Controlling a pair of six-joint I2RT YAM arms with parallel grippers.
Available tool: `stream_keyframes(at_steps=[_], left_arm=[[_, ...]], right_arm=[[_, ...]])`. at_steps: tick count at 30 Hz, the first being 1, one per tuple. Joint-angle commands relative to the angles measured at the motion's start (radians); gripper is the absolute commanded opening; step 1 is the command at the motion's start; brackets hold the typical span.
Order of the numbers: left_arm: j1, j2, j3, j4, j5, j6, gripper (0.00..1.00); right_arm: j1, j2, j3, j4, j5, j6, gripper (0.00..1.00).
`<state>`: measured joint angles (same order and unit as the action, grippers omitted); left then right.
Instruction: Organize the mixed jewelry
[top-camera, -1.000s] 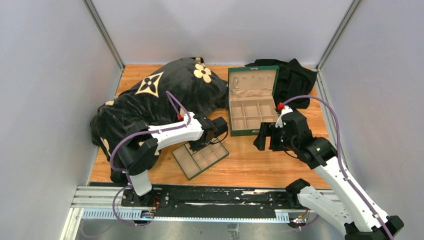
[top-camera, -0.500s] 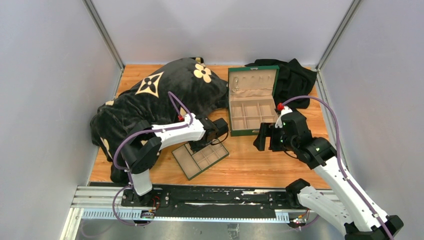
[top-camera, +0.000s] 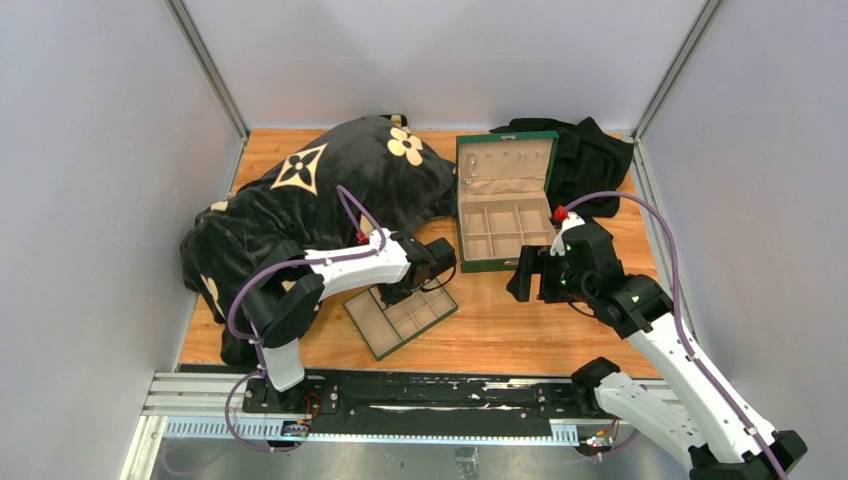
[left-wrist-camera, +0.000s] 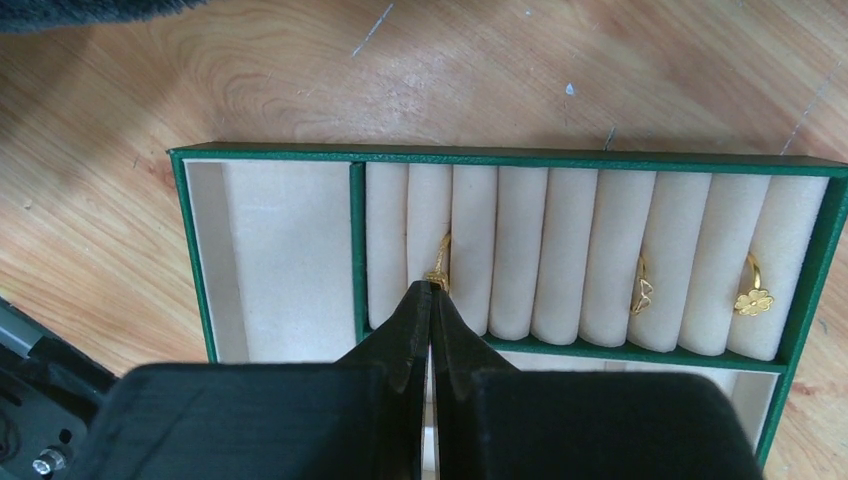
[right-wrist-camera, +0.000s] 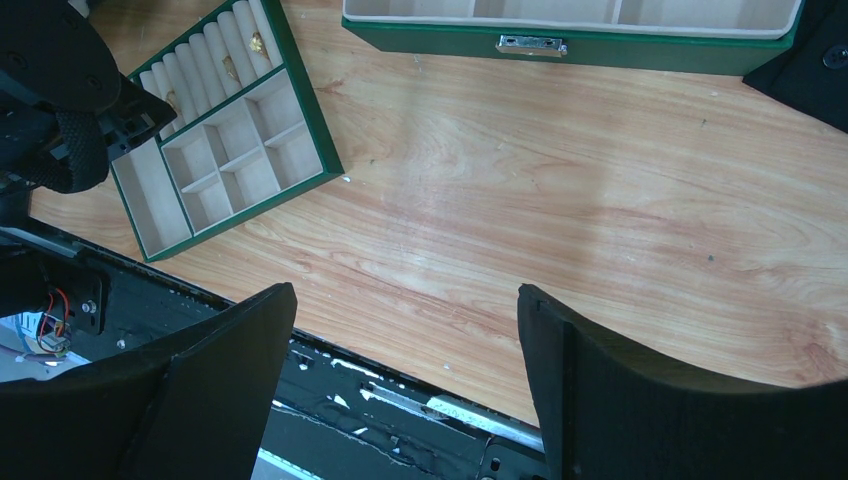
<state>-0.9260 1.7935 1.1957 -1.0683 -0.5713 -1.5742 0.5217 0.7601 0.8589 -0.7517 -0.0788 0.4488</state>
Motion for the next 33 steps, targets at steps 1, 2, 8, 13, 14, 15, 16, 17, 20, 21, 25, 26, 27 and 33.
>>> stream_keyframes(at_steps=[1,2,8,13,14,15,16,17,20,21,25,26,27,33], left_arm=[[0.006,0.020,-0.024,0.028,-0.012,0.007,0.03],[0.008,0.021,-0.024,0.028,-0.012,0.008,0.03],[0.006,-0.026,0.000,0.022,-0.038,0.048,0.03],[-0.016,-0.142,0.048,0.023,-0.102,0.102,0.08],[-0.023,-0.150,0.073,0.025,-0.115,0.117,0.10],[-0.026,-0.150,0.085,0.026,-0.118,0.132,0.10],[-0.029,-0.142,0.107,0.029,-0.119,0.147,0.11],[-0.032,-0.127,0.131,0.030,-0.119,0.167,0.11],[-0.041,-0.039,0.220,0.033,-0.116,0.239,0.10],[-0.043,-0.016,0.234,0.035,-0.113,0.241,0.09],[-0.042,0.035,0.237,0.083,-0.080,0.260,0.07],[-0.042,0.041,0.230,0.107,-0.072,0.267,0.07],[-0.042,0.045,0.224,0.122,-0.065,0.272,0.07],[-0.031,0.027,0.151,0.208,-0.030,0.293,0.06]], right_arm=[[0.010,-0.010,-0.015,-0.010,0.000,0.002,0.87],[0.010,-0.011,-0.015,-0.010,0.000,0.002,0.87],[0.010,-0.010,-0.015,-0.012,-0.002,0.001,0.87],[0.010,-0.012,-0.020,-0.012,0.002,0.002,0.87],[0.010,-0.010,-0.022,-0.010,0.001,0.003,0.87],[0.011,-0.010,-0.024,-0.008,0.000,0.004,0.87],[0.011,-0.009,-0.024,-0.005,-0.002,0.006,0.87],[0.010,-0.007,-0.024,-0.003,-0.003,0.006,0.87],[0.010,-0.001,-0.023,0.002,-0.006,0.009,0.87],[0.010,-0.001,-0.021,0.000,-0.006,0.008,0.87],[0.011,-0.014,-0.016,-0.015,0.008,0.007,0.87],[0.011,-0.019,-0.018,-0.019,0.011,0.006,0.87],[0.010,-0.024,-0.019,-0.022,0.015,0.005,0.87],[0.010,-0.032,-0.021,-0.036,0.024,0.003,0.87]])
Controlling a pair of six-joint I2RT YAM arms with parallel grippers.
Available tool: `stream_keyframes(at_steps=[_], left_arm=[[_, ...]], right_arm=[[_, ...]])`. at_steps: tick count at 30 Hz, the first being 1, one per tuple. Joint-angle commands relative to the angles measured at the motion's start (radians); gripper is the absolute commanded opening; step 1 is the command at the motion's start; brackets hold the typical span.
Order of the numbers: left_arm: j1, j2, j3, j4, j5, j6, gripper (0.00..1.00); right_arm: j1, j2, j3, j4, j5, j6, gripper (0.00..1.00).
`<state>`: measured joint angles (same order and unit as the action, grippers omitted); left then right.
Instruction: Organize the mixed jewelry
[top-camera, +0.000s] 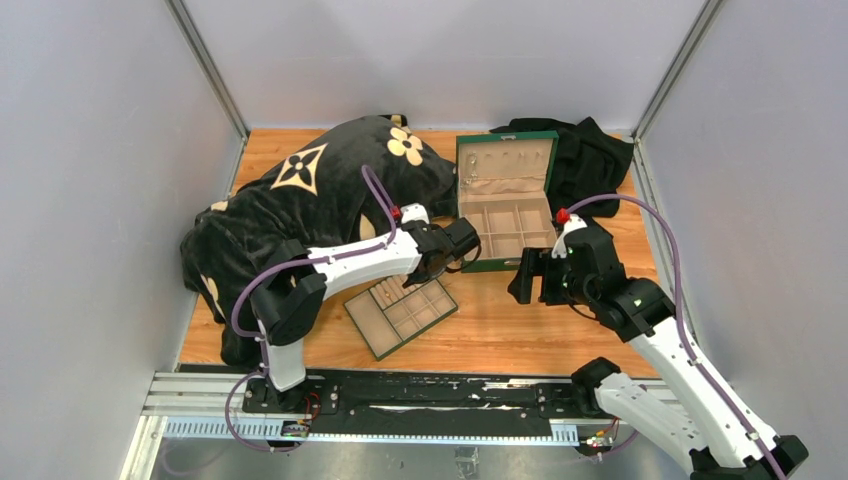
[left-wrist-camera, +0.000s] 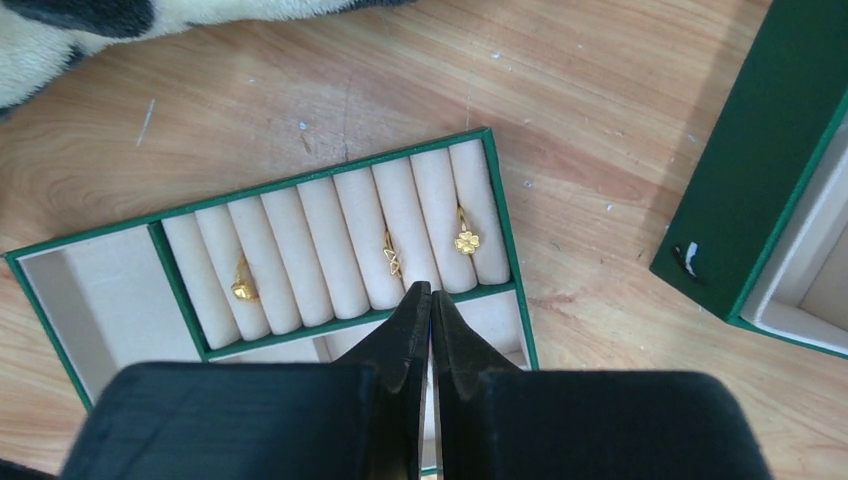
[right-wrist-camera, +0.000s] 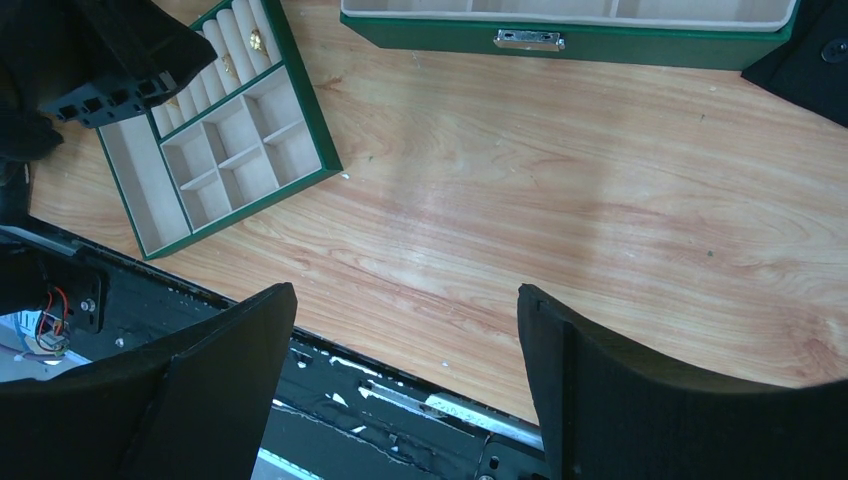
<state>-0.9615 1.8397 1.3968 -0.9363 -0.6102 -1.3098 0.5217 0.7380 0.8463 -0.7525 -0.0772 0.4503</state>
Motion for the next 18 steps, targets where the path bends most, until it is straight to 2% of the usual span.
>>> stream_keyframes(at_steps=[1,9,18], left_arm=[[0.009,-0.026,-0.073,0.095,0.023,0.028,0.06],[0.041,-0.058,-0.166,0.143,0.060,0.024,0.05],[0.043,-0.065,-0.168,0.172,0.069,0.042,0.03]], right_arm=[[0.011,-0.009,-0.009,-0.034,0.021,0.002,0.87],[0.010,0.000,-0.011,-0.024,0.013,0.004,0.87],[0.009,-0.001,-0.009,-0.025,0.013,0.003,0.87]])
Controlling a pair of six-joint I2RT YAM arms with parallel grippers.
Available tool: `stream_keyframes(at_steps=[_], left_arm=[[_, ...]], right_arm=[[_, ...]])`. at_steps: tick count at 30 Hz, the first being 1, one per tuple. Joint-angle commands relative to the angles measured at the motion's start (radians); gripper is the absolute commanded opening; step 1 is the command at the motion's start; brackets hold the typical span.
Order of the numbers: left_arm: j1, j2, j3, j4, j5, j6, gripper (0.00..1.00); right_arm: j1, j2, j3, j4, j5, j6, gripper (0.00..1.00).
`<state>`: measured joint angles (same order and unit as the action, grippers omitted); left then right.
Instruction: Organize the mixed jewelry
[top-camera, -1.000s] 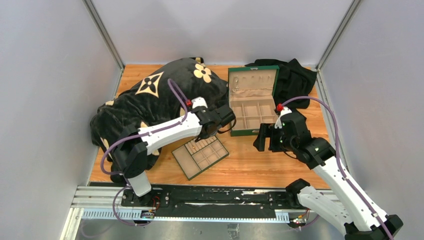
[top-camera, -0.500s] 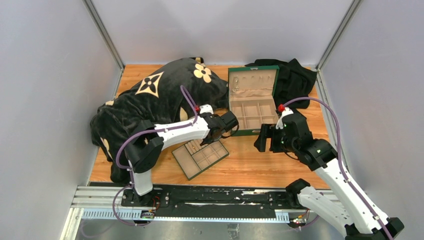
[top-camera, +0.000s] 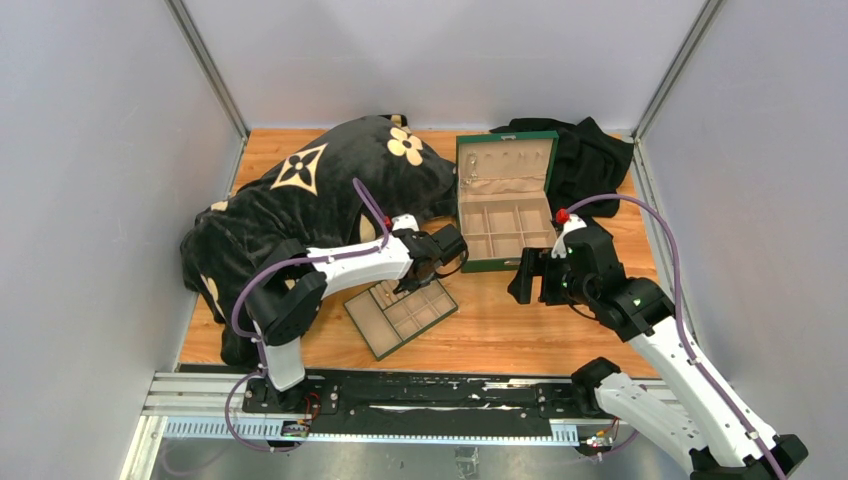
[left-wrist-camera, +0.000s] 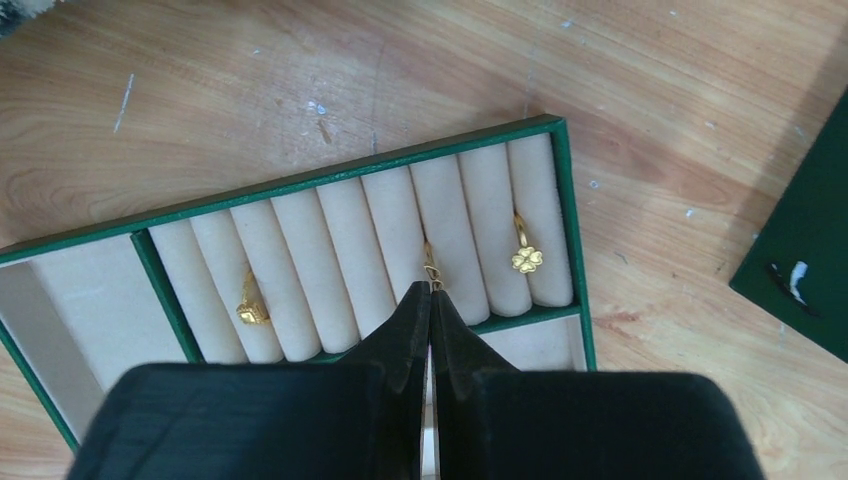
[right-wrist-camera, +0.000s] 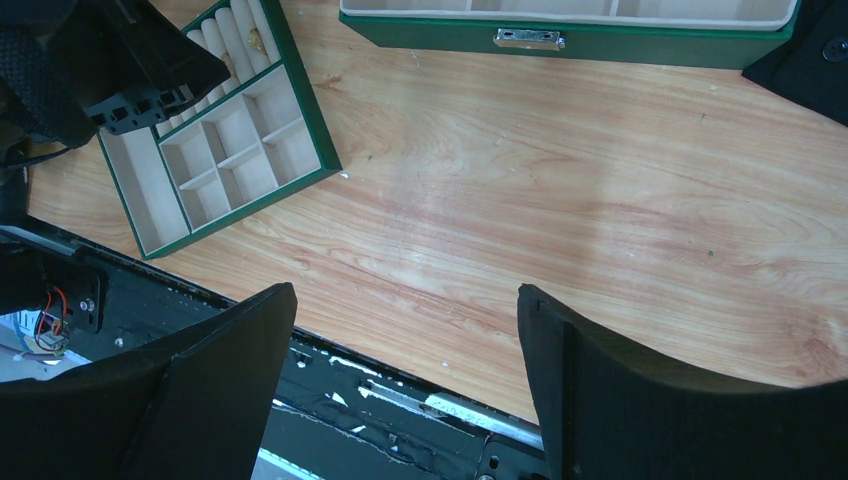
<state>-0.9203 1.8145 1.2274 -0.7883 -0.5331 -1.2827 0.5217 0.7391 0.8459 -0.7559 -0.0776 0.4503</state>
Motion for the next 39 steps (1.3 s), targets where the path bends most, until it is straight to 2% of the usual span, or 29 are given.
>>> stream_keyframes(at_steps=[1,17,24,31,34,39], left_arm=[[0.001,-0.042,0.001,0.027,-0.011,0.017,0.03],[0.020,-0.033,-0.023,0.045,0.008,0.020,0.03],[0.011,-0.190,0.022,-0.006,-0.023,0.087,0.07],[-0.006,-0.413,-0.019,-0.014,0.008,0.225,0.18],[-0.001,-0.524,-0.107,-0.037,-0.022,0.250,0.24],[0.088,-0.783,-0.282,-0.038,0.020,0.283,0.27]], right_arm=[[0.010,-0.001,-0.009,-0.022,0.013,0.002,0.87],[0.010,-0.001,-0.008,-0.027,0.019,0.002,0.87],[0.011,-0.002,-0.008,-0.021,0.029,0.009,0.87],[0.020,0.018,0.003,-0.014,0.074,0.006,0.86],[0.077,0.062,0.019,-0.027,0.157,-0.010,0.85],[0.379,0.202,0.075,-0.031,0.401,-0.003,0.86]])
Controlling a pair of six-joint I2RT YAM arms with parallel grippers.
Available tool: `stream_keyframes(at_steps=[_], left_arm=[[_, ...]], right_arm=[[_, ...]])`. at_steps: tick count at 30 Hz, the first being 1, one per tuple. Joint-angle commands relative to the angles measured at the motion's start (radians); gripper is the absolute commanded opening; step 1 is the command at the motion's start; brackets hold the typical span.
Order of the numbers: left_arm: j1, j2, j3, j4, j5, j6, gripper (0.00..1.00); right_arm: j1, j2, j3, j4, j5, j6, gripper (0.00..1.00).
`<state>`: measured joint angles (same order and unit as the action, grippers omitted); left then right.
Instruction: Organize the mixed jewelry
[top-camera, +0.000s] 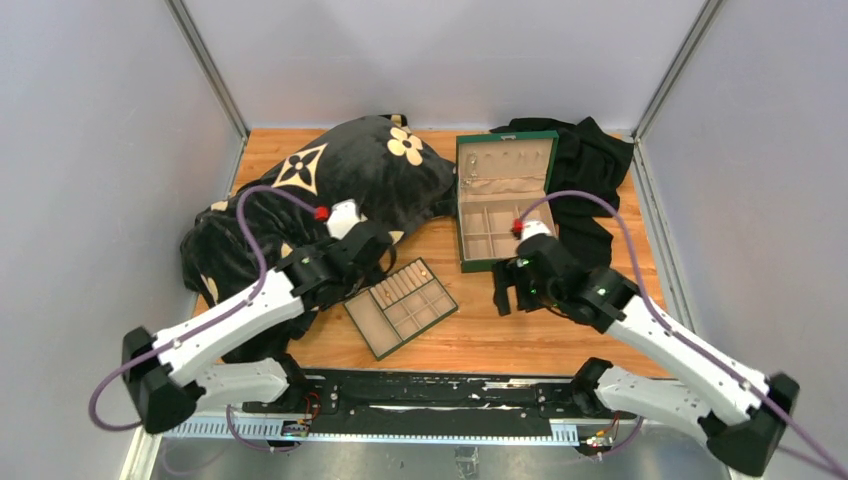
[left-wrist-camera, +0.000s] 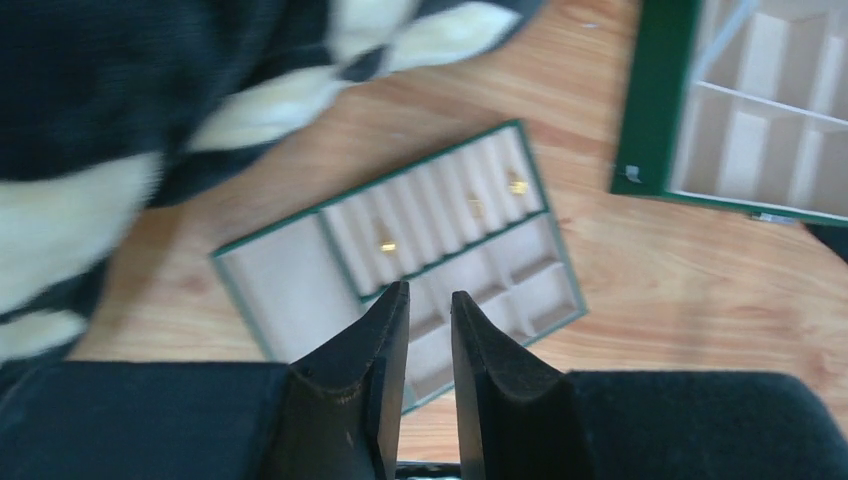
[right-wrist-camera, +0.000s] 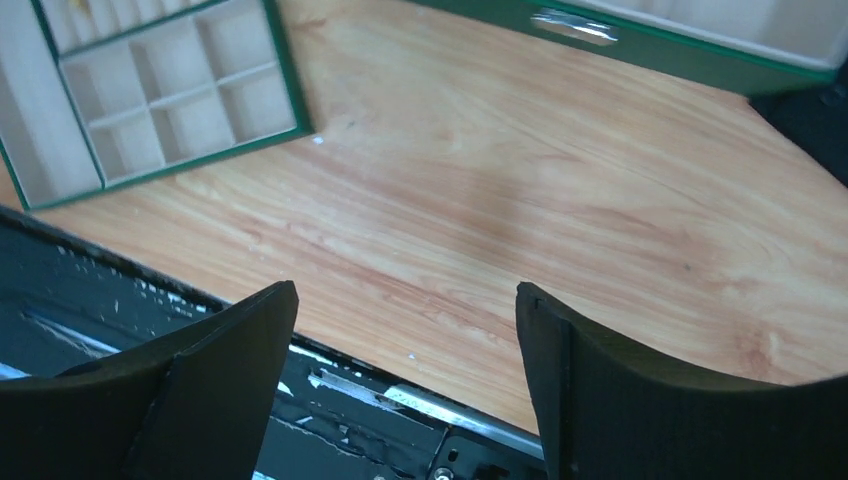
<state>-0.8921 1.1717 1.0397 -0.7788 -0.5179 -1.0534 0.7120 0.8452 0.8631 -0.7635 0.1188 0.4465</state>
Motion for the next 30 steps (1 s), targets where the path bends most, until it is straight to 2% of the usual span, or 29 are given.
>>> stream_keyframes(at_steps=[1,4,7,9,13,17,19,24,30], left_arm=[[0.075,-0.189,-0.113,-0.055,0.009,0.062,0.28],[0.102,-0.299,-0.110,-0.096,-0.011,0.079,0.30],[0.110,-0.353,-0.089,-0.130,-0.029,0.088,0.38],[0.112,-0.357,-0.076,-0.153,-0.030,0.092,0.39],[0.113,-0.345,-0.061,-0.195,-0.024,0.084,0.39],[0.113,-0.348,-0.070,-0.198,-0.012,0.067,0.39],[0.113,-0.346,-0.069,-0.198,-0.005,0.068,0.39],[0.113,-0.342,-0.063,-0.198,0.004,0.078,0.39],[0.113,-0.337,-0.068,-0.198,0.009,0.078,0.39]], right_arm=[[0.227,0.134,0.070,-0.012,0.217,0.008,0.87],[0.288,0.262,0.108,0.023,0.188,0.011,0.88],[0.303,0.410,0.140,0.061,0.112,-0.005,0.88],[0.311,0.471,0.138,0.124,0.075,-0.012,0.90],[0.315,0.580,0.149,0.212,0.045,-0.029,1.00],[0.314,0.675,0.169,0.258,0.041,-0.055,1.00],[0.313,0.701,0.179,0.280,0.046,-0.062,0.95],[0.266,0.711,0.185,0.303,0.033,-0.038,0.72],[0.221,0.753,0.194,0.330,0.003,-0.035,0.55]])
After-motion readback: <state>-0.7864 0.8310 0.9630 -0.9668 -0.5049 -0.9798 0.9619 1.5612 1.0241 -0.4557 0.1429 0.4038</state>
